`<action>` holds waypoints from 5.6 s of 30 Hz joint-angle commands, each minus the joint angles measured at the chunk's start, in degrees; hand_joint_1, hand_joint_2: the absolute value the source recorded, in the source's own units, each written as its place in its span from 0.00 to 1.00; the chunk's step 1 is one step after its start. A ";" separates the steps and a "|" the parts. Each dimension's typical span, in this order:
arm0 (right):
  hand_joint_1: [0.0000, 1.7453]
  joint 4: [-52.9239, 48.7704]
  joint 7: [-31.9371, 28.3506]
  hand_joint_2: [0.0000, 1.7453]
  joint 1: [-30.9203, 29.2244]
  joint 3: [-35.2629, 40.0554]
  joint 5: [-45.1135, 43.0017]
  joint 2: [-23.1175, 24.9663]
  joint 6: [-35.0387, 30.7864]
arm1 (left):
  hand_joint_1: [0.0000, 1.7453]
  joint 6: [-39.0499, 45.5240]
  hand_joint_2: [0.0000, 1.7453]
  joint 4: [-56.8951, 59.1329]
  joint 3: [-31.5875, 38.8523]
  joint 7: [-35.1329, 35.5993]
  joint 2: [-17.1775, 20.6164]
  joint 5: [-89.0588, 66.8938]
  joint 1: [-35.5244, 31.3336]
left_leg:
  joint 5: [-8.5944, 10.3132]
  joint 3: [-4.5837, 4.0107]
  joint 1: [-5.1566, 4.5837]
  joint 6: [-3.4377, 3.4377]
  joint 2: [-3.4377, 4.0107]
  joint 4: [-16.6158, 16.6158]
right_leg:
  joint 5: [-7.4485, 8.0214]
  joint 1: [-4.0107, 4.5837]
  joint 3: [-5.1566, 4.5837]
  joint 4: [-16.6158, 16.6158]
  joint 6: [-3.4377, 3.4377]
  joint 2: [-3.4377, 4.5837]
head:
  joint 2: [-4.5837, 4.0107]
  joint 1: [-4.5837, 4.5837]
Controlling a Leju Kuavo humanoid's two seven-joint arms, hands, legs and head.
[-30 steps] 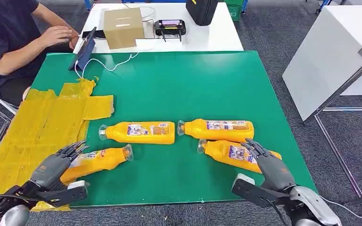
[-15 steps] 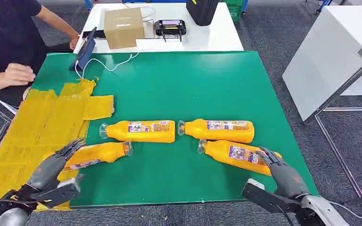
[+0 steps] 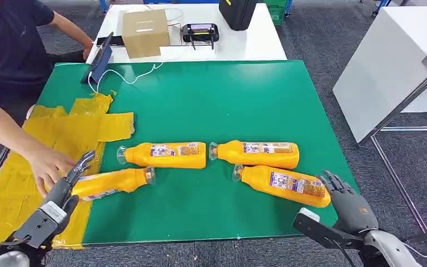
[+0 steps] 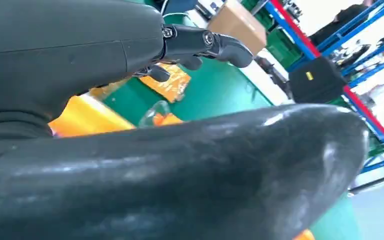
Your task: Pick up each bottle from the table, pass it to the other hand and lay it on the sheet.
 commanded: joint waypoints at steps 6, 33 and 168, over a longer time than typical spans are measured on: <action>0.00 7.44 0.09 1.00 -5.81 0.42 1.44 4.26 3.05 | 0.00 0.35 0.00 -0.08 -0.60 -1.50 -3.56 -1.69 -3.08 | -0.12 0.35 0.10 -0.08 -0.06 -0.04 | -0.09 0.05 0.40 -0.11 -0.11 0.27 | 0.00 0.00; 0.00 19.46 -0.58 1.00 -9.03 -1.20 1.56 4.01 5.16 | 0.00 0.21 0.00 2.21 -2.33 -2.16 -1.65 0.56 -6.51 | -0.04 0.29 0.08 -0.07 -0.04 -0.09 | -0.01 0.05 0.32 -0.14 -0.09 0.21 | 0.00 0.00; 1.00 7.66 -3.91 1.00 -24.67 26.43 -39.83 14.47 1.83 | 0.00 -3.76 1.00 -10.23 -19.91 12.86 -9.92 40.16 -1.50 | -0.04 0.23 0.14 -0.03 0.26 -0.01 | 0.13 0.10 0.25 -0.10 -0.12 0.54 | 0.00 -0.02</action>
